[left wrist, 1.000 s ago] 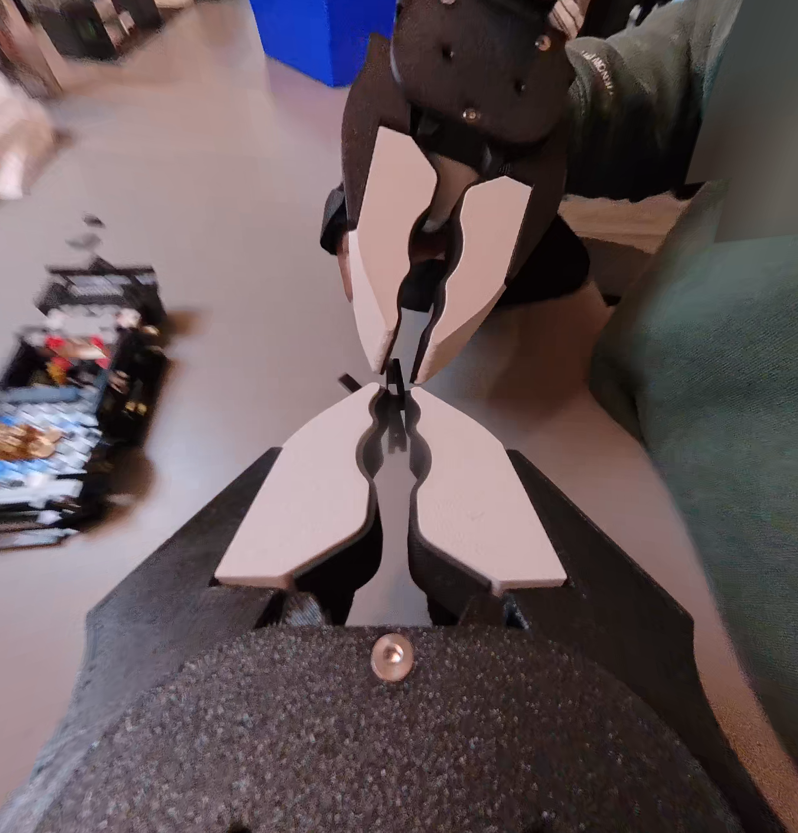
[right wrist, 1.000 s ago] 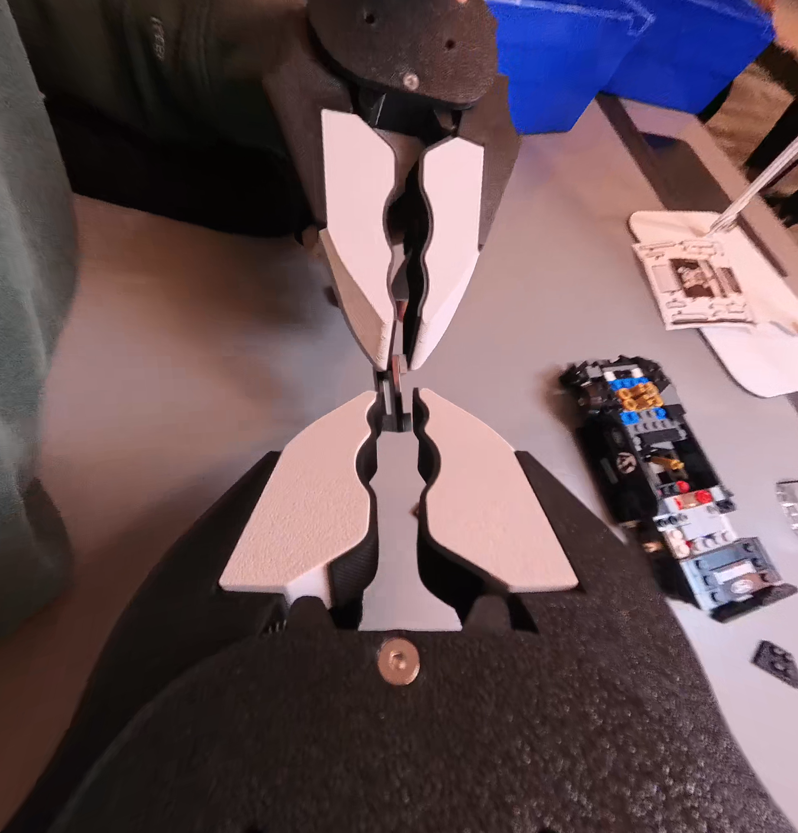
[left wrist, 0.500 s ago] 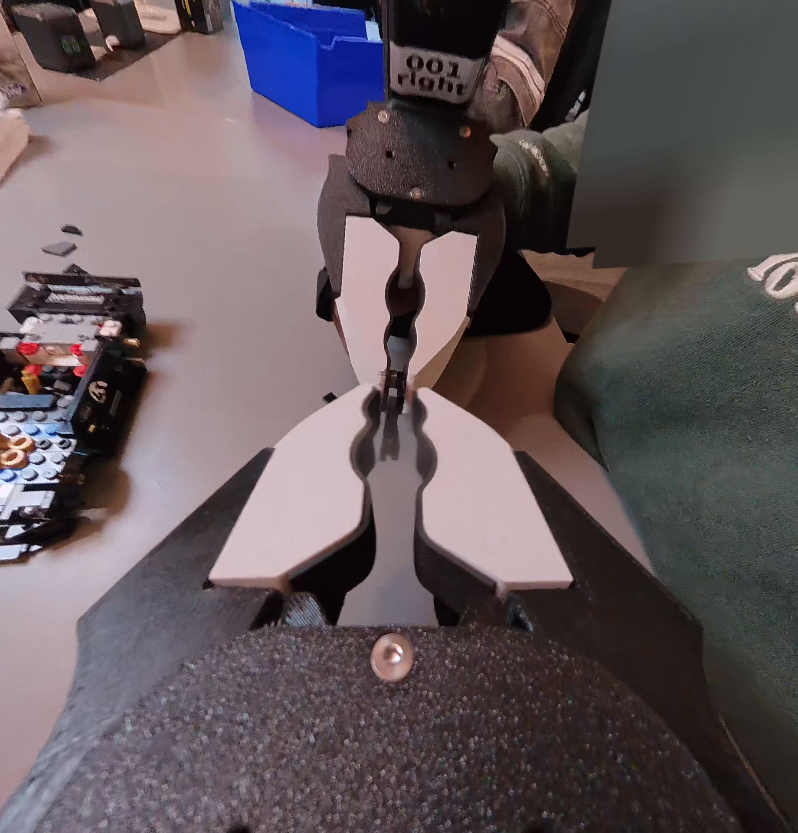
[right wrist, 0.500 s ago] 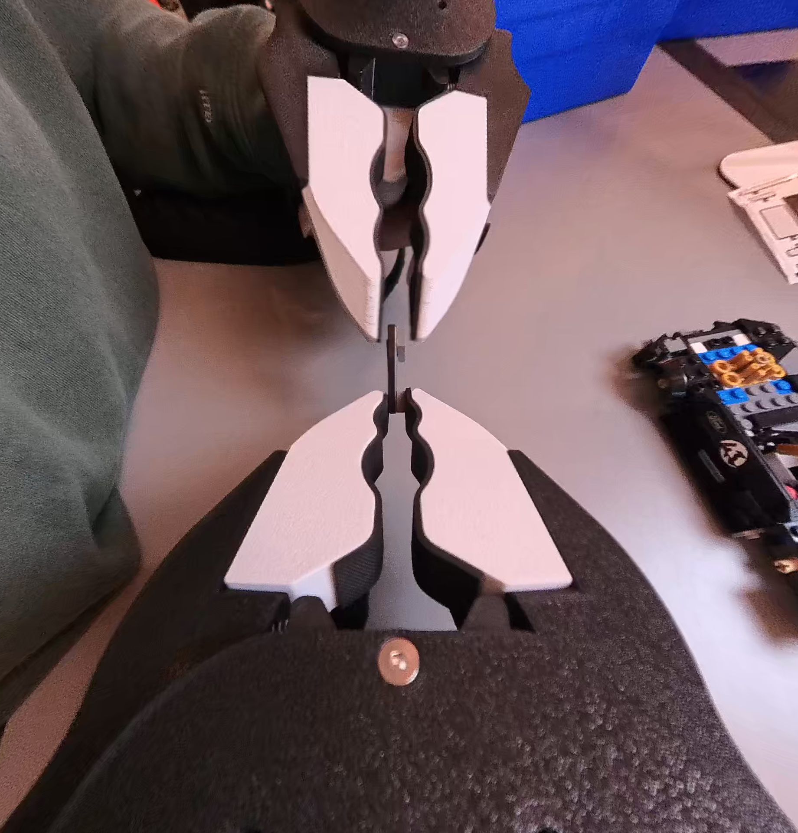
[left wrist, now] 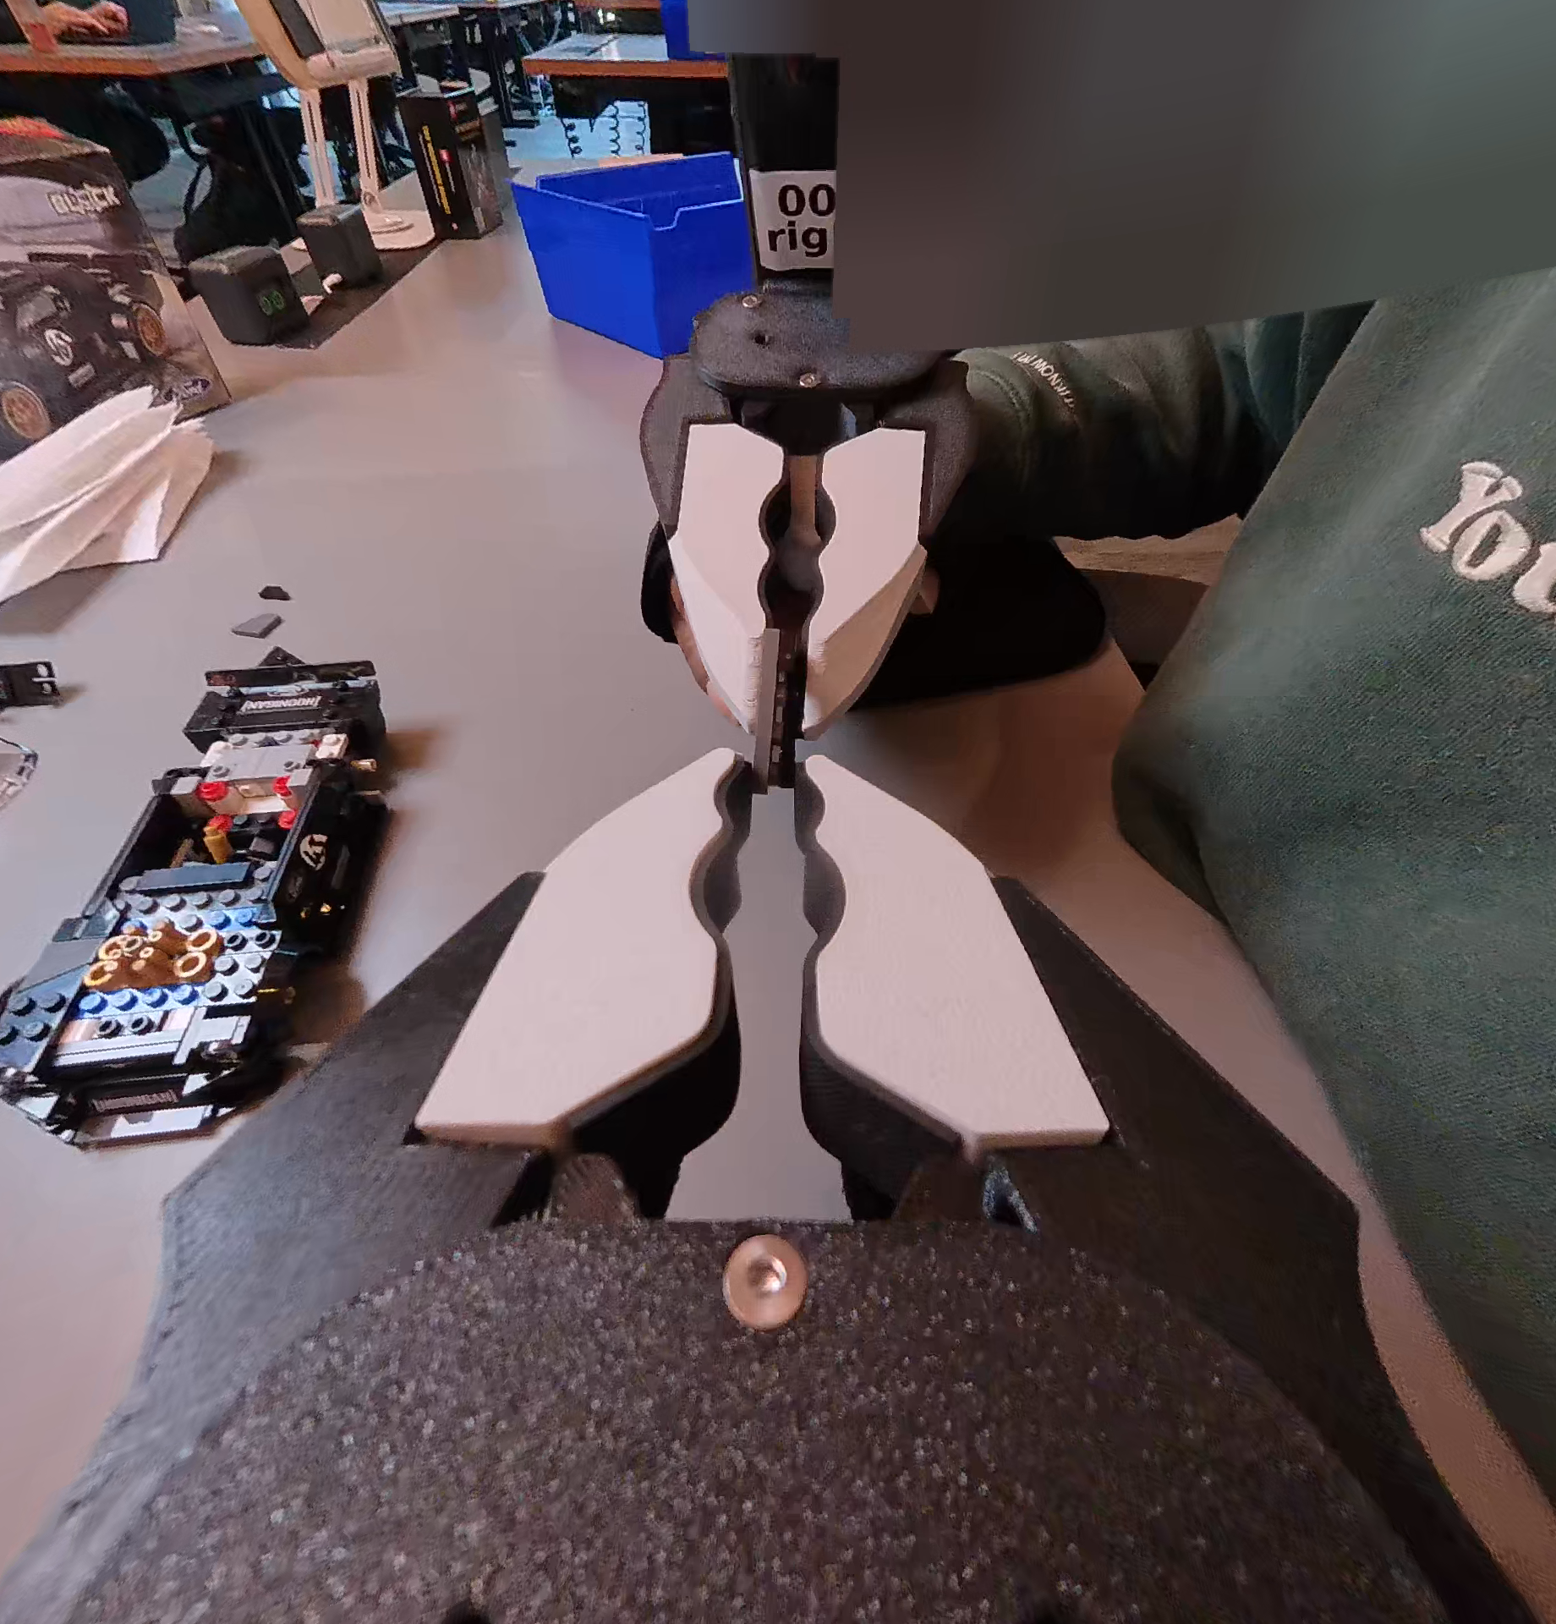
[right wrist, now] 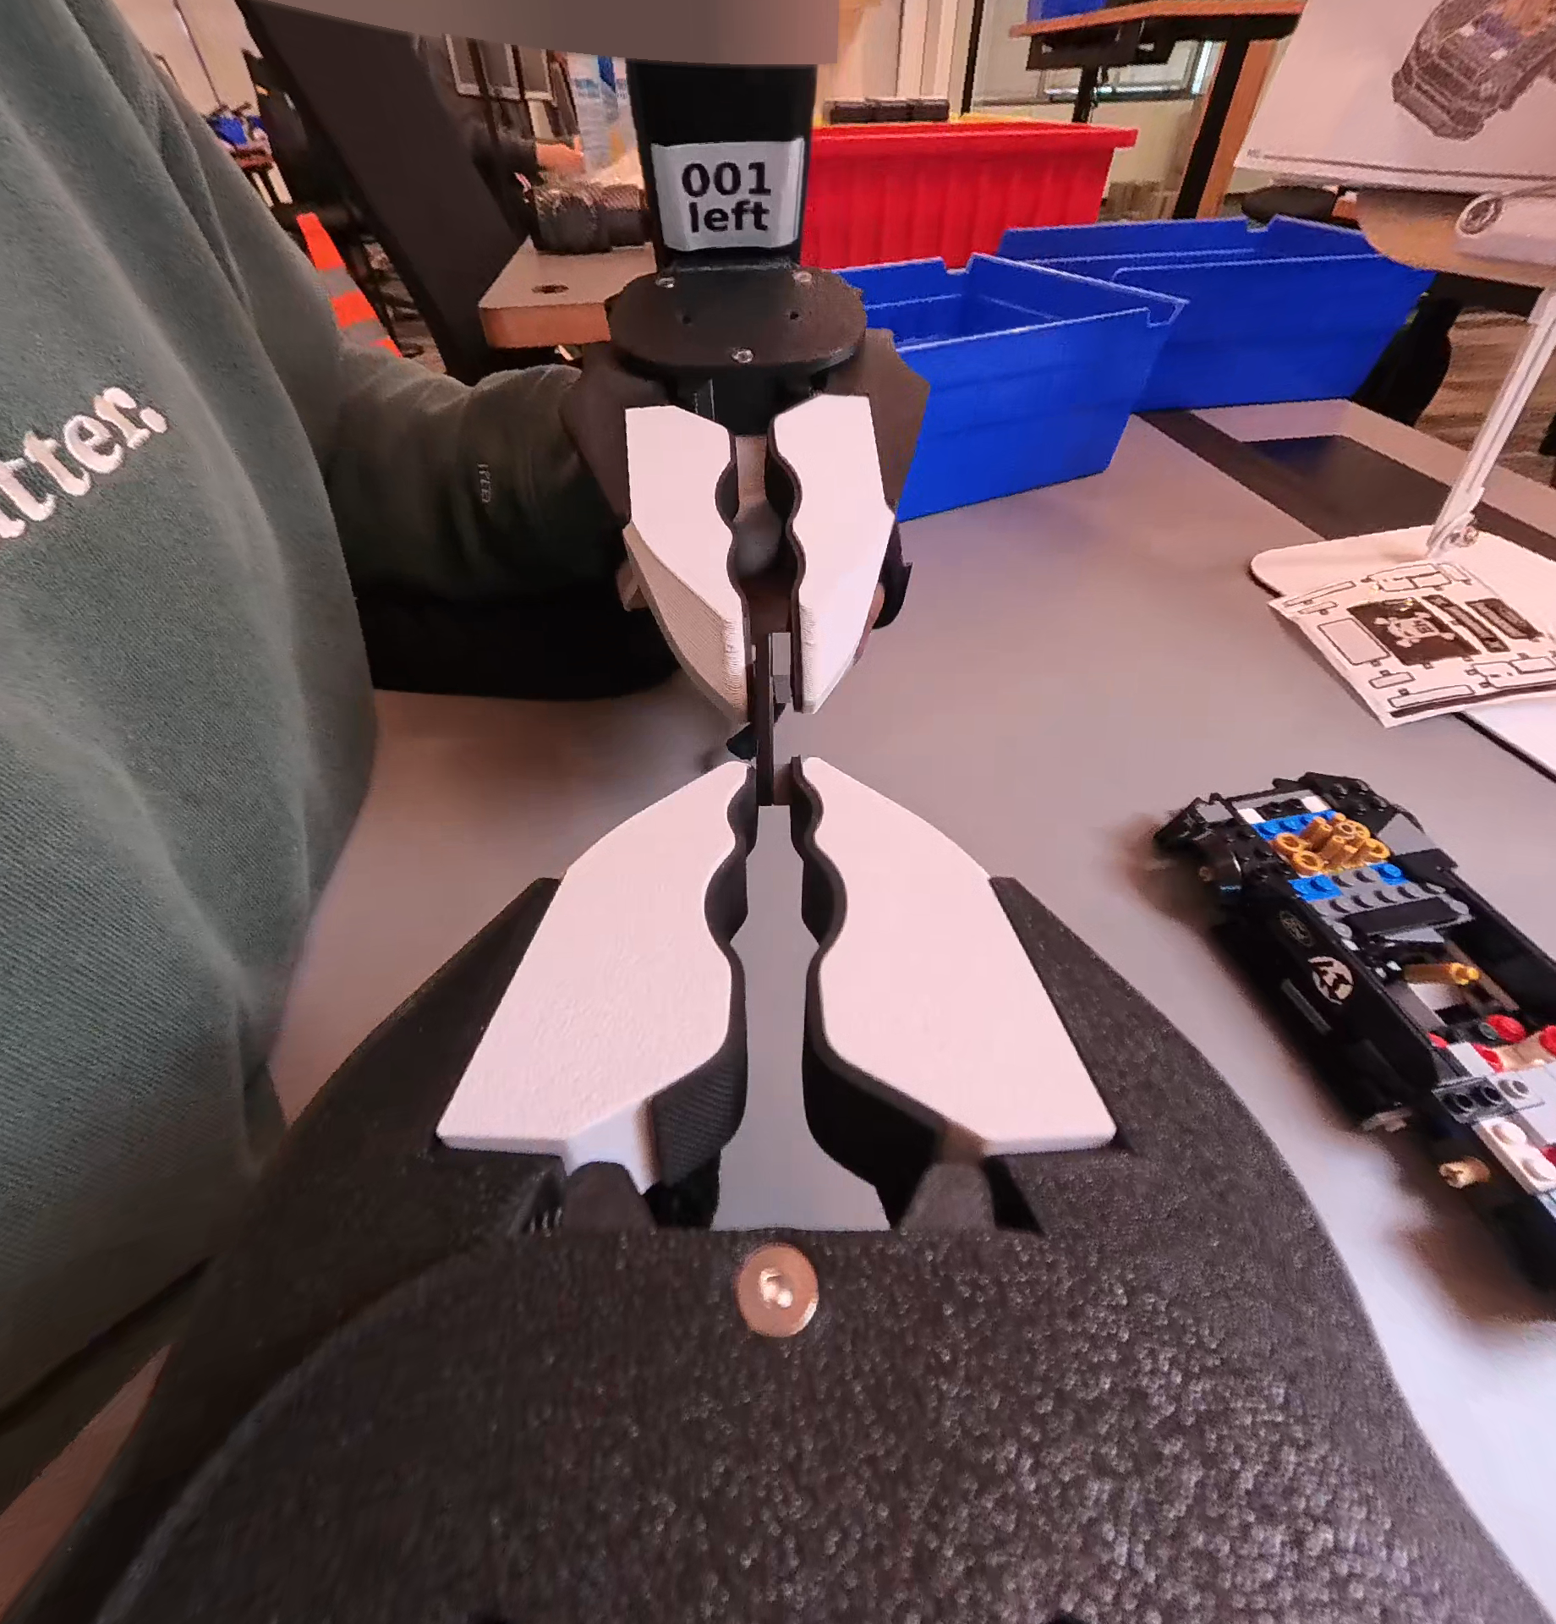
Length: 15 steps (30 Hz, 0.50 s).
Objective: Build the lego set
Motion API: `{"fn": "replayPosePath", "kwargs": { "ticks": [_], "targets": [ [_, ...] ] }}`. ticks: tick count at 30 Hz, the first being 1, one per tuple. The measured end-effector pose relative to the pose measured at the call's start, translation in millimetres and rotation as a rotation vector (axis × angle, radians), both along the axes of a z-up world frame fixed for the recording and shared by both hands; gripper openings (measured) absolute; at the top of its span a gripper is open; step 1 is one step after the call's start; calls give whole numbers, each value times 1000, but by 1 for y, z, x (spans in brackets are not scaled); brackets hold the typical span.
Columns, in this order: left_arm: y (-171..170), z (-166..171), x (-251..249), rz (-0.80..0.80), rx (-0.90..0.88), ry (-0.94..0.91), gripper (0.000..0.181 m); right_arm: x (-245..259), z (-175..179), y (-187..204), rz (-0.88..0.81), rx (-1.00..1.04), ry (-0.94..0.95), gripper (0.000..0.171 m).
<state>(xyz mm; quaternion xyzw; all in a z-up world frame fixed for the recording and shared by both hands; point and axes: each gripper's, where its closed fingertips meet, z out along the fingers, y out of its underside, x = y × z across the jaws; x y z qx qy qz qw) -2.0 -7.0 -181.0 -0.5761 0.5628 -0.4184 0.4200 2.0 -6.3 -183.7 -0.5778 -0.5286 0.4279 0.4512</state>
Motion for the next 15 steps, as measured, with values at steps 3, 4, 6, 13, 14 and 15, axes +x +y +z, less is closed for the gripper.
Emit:
{"fn": "replayPosePath", "kwargs": {
  "ticks": [3,4,6,13,14,15],
  "targets": [
    [-1,1,0,7,57,13,9,0,1,-1,3,15,-8,7],
    [-1,2,0,13,84,18,9,1,1,0,1,23,-9,7],
    [-2,1,0,17,120,35,9,1,1,-1,3,39,-18,7],
    [-5,1,2,17,250,66,10,3,0,-3,7,117,-27,7],
    [-5,1,2,18,270,67,10,4,1,-3,5,134,-24,7],
    [-6,2,3,19,285,69,10,4,2,-4,3,151,-23,7]
  ]
}}
